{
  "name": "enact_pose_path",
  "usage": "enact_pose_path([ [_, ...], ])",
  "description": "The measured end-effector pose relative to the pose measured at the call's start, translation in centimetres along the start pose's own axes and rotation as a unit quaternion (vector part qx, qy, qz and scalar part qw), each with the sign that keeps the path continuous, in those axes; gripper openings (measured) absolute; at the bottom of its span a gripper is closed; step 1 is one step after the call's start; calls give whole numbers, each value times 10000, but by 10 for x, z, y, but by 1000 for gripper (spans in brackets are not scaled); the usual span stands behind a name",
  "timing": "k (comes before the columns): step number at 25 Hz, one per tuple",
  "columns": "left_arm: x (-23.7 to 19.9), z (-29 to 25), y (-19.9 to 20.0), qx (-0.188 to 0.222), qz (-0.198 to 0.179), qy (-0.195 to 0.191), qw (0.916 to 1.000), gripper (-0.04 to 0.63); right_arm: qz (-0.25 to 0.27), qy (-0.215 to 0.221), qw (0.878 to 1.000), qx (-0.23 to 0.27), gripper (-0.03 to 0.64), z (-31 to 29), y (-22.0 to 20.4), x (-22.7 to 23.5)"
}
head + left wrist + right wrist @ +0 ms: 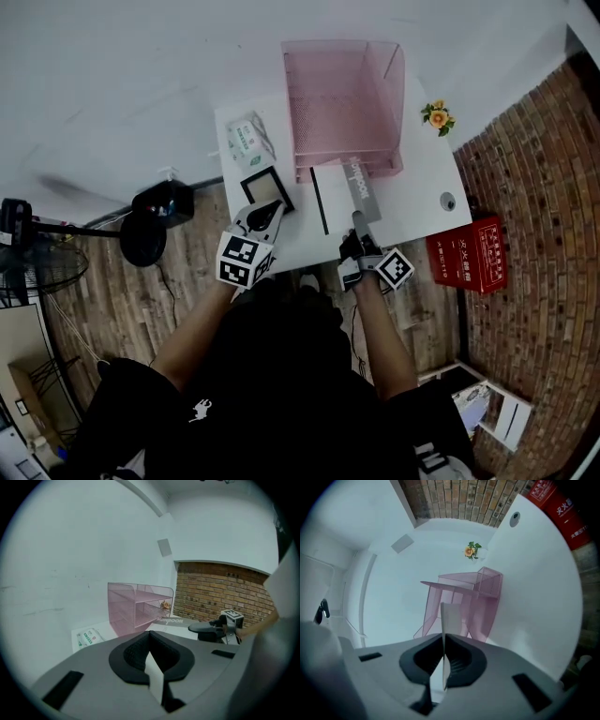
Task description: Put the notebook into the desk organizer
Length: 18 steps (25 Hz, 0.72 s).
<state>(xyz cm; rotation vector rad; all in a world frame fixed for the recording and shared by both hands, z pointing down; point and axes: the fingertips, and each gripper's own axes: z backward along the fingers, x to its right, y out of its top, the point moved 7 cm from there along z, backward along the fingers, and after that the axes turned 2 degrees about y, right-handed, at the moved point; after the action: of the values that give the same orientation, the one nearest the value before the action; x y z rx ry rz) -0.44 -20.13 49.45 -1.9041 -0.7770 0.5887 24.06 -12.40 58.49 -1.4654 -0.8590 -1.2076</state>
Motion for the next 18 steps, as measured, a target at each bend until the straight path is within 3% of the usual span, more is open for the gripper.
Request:
enact_pose_path([
  [6,19,-1,-7,-46,-54,321,9995,2,-391,-71,9991,-133,11,-9,9,25],
  [18,52,-18,-7,-154,-285,535,9980,2,-184,-620,9977,-184,11,-32,22,44],
])
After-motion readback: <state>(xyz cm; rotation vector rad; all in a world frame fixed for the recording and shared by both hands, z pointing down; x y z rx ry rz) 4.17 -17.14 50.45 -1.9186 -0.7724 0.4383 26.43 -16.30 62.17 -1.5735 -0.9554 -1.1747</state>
